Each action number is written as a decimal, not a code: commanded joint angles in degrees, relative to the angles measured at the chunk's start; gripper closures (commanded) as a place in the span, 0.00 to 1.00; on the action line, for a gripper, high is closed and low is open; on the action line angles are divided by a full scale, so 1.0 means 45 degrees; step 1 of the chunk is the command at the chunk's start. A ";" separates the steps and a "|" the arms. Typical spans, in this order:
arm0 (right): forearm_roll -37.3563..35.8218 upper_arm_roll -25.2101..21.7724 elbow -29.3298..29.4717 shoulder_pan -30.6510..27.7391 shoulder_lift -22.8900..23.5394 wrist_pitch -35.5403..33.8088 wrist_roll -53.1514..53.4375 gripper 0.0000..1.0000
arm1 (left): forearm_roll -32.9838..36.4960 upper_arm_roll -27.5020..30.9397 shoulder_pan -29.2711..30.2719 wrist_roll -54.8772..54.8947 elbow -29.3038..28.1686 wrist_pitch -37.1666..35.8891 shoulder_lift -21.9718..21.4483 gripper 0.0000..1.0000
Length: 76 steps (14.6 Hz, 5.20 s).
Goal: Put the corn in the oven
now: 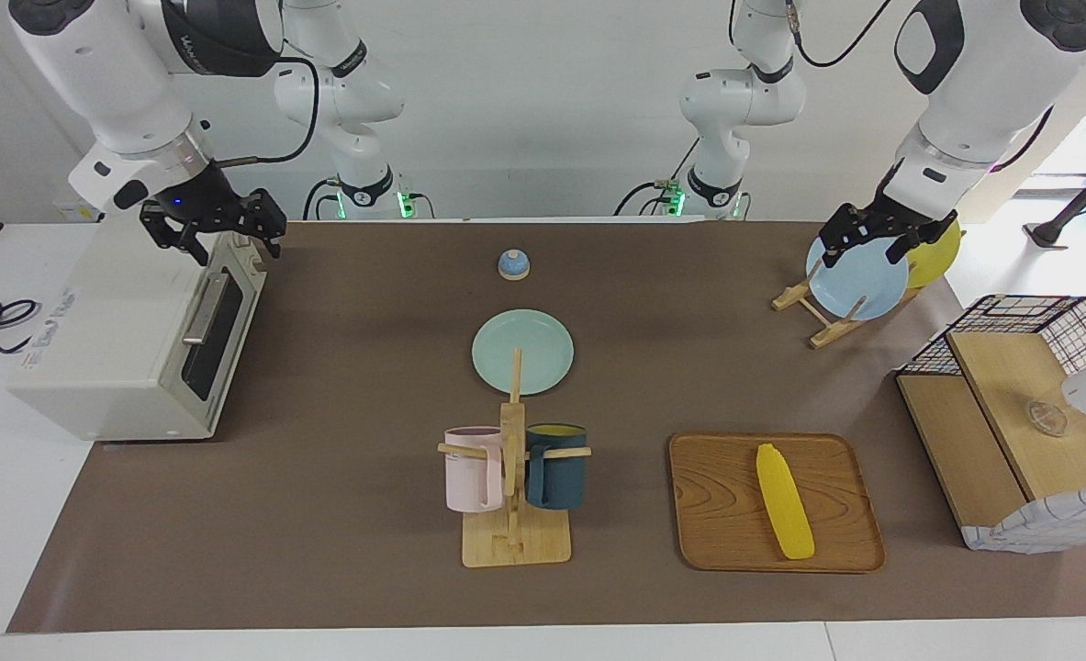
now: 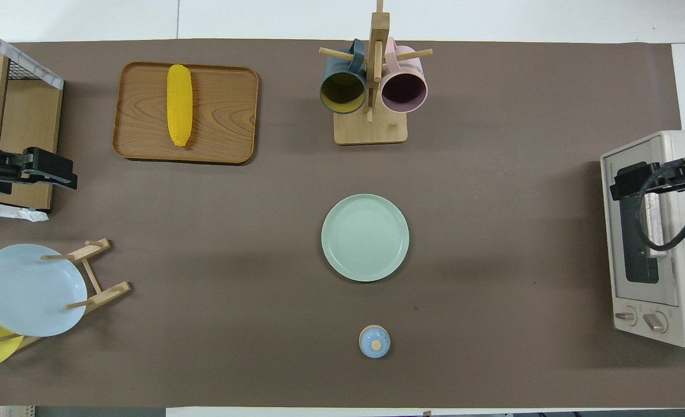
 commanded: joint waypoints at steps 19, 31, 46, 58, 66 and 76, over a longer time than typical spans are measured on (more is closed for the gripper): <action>-0.0218 -0.0023 -0.3225 -0.0554 -0.1326 0.2550 -0.0603 1.00 | -0.0049 -0.0049 -0.0123 -0.0020 -0.0218 0.2244 0.1034 0.00; -0.0512 -0.0023 -0.4657 -0.2255 -0.1095 0.4078 -0.0564 1.00 | -0.0871 -0.0108 -0.0612 -0.0079 0.6440 0.3881 0.9197 0.00; 0.0131 -0.0004 -0.5477 -0.2841 -0.0996 0.4587 -0.0661 1.00 | 0.0028 -0.0089 -0.0865 0.0097 0.5779 0.7070 1.0589 0.11; 0.0231 0.0016 -0.6376 -0.1416 -0.0334 0.6421 -0.0544 1.00 | -0.0929 -0.0127 -0.1468 -0.1889 0.3735 0.5686 0.7784 1.00; 0.0250 0.0133 -0.6842 -0.0830 0.0761 0.8254 -0.0544 1.00 | -0.1887 -0.0128 -0.4317 -0.4864 -0.1813 0.5566 0.2643 1.00; 0.0250 0.0152 -0.8055 0.0322 0.1327 1.0641 0.0471 1.00 | -0.1887 -0.0128 -0.8501 -0.7969 -0.5510 1.0835 0.1758 1.00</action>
